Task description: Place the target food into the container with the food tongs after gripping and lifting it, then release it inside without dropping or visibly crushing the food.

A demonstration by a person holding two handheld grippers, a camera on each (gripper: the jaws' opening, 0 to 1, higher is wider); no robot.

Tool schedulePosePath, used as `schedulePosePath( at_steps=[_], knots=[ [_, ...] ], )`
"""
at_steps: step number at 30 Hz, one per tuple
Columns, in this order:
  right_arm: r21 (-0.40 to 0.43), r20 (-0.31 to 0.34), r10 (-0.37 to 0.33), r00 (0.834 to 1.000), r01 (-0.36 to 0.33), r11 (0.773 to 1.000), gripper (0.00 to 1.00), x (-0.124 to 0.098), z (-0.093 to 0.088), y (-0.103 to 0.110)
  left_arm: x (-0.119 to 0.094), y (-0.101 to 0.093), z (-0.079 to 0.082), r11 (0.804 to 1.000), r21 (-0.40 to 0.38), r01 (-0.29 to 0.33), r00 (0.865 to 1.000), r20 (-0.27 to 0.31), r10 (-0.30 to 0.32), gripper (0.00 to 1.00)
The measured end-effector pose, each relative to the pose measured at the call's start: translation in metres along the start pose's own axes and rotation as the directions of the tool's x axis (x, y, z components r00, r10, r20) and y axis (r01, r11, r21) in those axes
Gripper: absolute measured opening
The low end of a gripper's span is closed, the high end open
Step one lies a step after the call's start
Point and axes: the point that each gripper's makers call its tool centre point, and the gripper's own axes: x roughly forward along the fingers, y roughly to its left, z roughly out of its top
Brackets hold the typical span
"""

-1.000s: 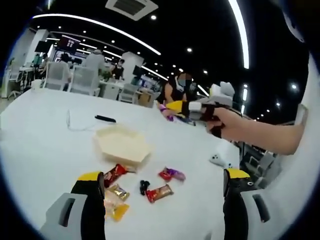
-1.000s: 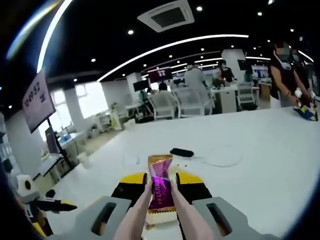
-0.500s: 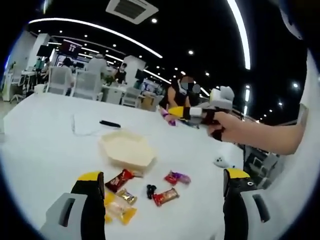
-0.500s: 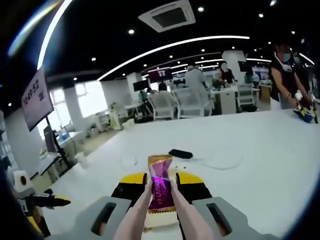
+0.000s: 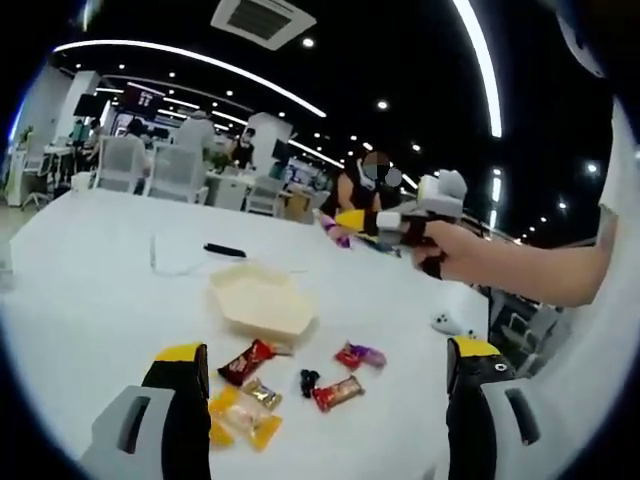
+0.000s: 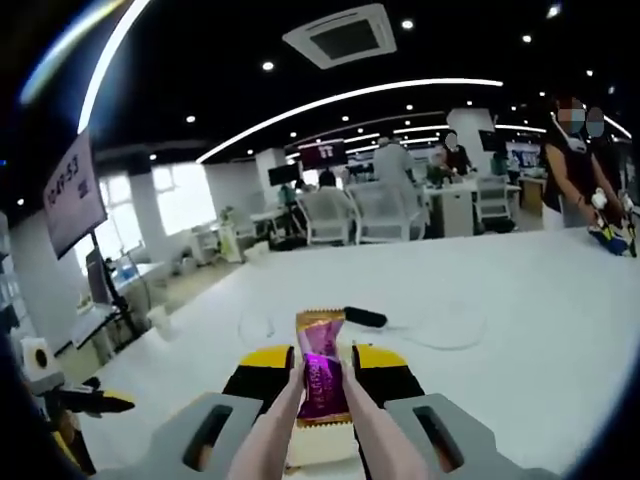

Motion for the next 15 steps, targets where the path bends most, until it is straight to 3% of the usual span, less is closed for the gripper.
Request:
schedulePosePath(
  at_steps=[15],
  knots=[
    [0.003, -0.002, -0.005, 1.0, 0.005, 1.0, 0.22, 0.0106, 0.0001, 0.0021, 0.0017, 0.007, -0.0039, 1.0, -0.024, -0.005, 1.0, 0.002, 0.005, 0.99]
  ],
)
